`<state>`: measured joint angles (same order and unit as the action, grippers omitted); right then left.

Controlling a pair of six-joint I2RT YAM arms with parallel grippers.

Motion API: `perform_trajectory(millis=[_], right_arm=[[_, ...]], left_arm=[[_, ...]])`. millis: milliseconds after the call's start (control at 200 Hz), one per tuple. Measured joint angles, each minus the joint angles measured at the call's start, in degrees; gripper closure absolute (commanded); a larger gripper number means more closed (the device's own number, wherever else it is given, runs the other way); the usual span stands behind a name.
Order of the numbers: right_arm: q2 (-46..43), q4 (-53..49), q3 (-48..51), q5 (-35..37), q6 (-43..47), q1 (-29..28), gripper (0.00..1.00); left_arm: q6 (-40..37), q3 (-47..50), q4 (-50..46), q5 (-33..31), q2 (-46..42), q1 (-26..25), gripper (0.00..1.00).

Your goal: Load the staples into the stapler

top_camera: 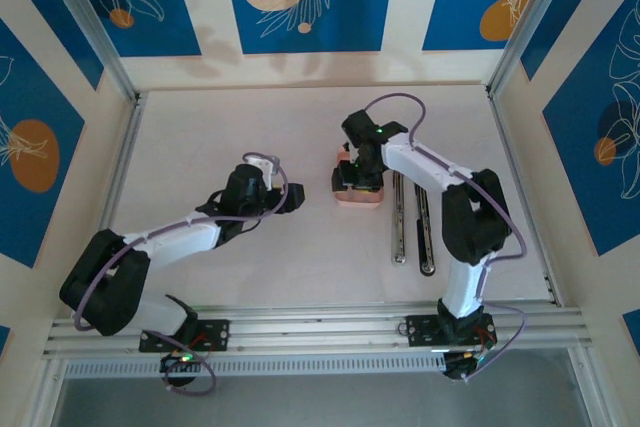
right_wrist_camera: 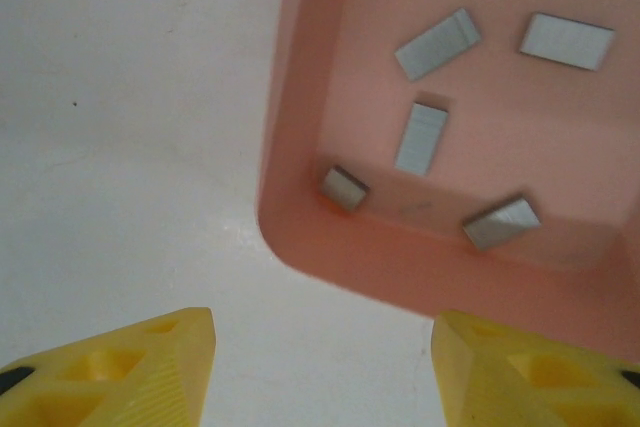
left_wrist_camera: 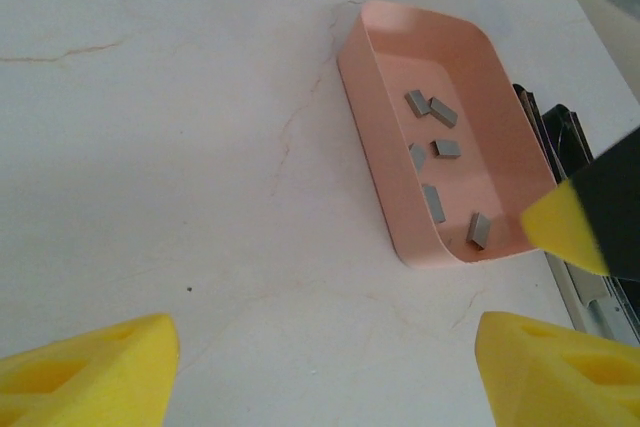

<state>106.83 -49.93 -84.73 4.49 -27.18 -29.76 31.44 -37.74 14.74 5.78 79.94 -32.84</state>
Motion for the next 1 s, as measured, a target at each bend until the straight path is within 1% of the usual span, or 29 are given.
perform_trajectory(millis=[185, 385, 470, 785, 880, 1000], right_arm=[[6.23, -0.02, -5.27, -0.92, 0.02, -1.05, 0.41], [13.09, -0.96, -12.96, -1.36, 0.79, -1.25, 0.41], [15.02, -1.18, -14.56, -1.33, 1.51, -1.25, 0.42], [16.22, -1.86, -14.32, -3.23, 2.01, -1.42, 0.45], [15.06, -1.6, -11.67, -3.45, 1.97, -2.19, 0.46], [12.04, -1.79, -6.64, -3.45, 1.38, -4.61, 0.46]], left_arm=[[0.2, 1.68, 0.87, 1.64, 0.0, 1.99, 0.24], [-0.07, 2.78, 1.07, 1.51, 0.07, 3.34, 0.25], [-0.28, 2.78, 1.25, 1.4, 0.39, 3.8, 0.25], [-0.5, 2.16, 0.63, 0.98, 1.99, 4.22, 0.26], [-0.5, 2.05, 0.63, 1.01, 1.99, 4.22, 0.26], [-0.5, 2.05, 0.63, 1.01, 1.99, 4.22, 0.26]])
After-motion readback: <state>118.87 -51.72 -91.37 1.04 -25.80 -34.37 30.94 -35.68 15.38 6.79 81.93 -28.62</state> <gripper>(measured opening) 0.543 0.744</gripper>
